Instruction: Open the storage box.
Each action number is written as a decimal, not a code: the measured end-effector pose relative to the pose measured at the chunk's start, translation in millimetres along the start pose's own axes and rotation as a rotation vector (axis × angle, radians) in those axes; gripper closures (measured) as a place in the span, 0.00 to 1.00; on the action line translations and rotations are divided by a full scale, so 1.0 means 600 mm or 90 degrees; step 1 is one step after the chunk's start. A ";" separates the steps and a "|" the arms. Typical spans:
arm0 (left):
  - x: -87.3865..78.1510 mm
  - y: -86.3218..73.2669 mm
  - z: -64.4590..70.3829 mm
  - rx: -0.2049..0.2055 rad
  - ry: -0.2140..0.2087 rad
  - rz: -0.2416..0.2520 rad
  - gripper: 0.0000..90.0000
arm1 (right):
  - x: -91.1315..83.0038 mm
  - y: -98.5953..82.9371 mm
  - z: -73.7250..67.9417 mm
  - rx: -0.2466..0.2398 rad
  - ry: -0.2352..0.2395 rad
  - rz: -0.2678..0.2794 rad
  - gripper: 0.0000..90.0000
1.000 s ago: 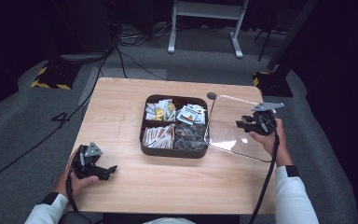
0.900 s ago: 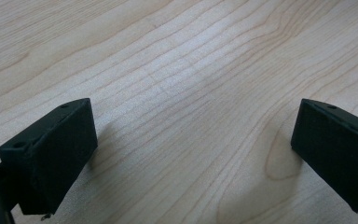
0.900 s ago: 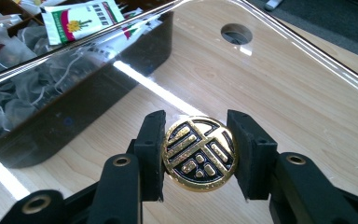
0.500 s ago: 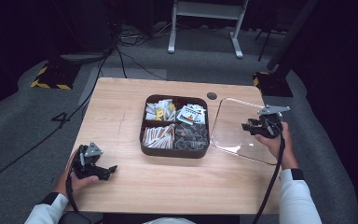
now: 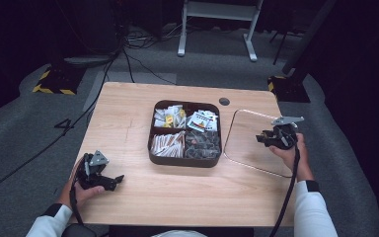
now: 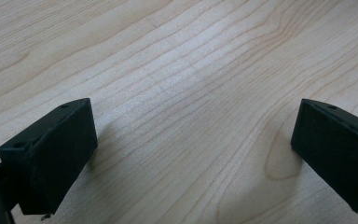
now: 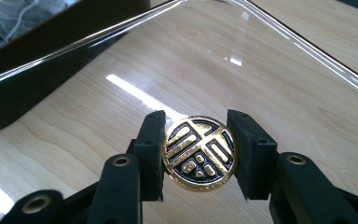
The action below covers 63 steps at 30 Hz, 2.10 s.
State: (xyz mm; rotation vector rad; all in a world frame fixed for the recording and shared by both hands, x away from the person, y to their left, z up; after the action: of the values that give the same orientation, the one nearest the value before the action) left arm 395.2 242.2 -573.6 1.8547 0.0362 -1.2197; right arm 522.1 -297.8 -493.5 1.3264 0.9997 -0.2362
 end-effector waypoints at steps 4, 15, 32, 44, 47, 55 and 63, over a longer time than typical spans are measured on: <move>0.000 0.000 0.000 0.000 0.000 0.000 0.01 | 0.018 -0.014 0.004 0.000 -0.006 -0.018 0.66; 0.000 0.000 0.000 0.000 0.000 0.000 0.01 | 0.050 -0.032 0.000 -0.004 -0.005 -0.043 0.66; 0.000 0.000 0.000 0.000 0.000 0.000 0.01 | 0.075 -0.050 0.004 -0.003 0.004 -0.052 0.66; 0.000 0.000 0.000 0.000 -0.001 0.001 0.01 | 0.075 -0.055 0.013 0.045 0.025 -0.030 0.56; 0.000 0.000 0.000 0.000 -0.001 0.000 0.00 | 0.067 -0.054 0.019 0.056 0.017 -0.027 0.45; 0.000 0.000 0.000 0.000 -0.002 0.001 0.01 | 0.053 -0.051 0.027 0.076 0.001 0.001 0.36; 0.001 0.001 -0.001 0.005 -0.003 0.001 0.00 | 0.031 -0.039 0.017 0.073 0.007 0.033 0.34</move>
State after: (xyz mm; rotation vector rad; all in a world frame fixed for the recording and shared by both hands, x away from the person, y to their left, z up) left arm 395.9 242.3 -573.6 1.8577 0.0276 -1.2256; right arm 522.4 -306.6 -523.6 1.4570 0.9717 -0.2501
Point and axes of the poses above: each handheld gripper's, and its own axes: x roughly forward along the jaws, y roughly out of its top, z roughly to its right, the point moved 9 cm from there along x, roughly forward along the jaws, and after that the axes turned 12 degrees about x, right-handed, at the moved point
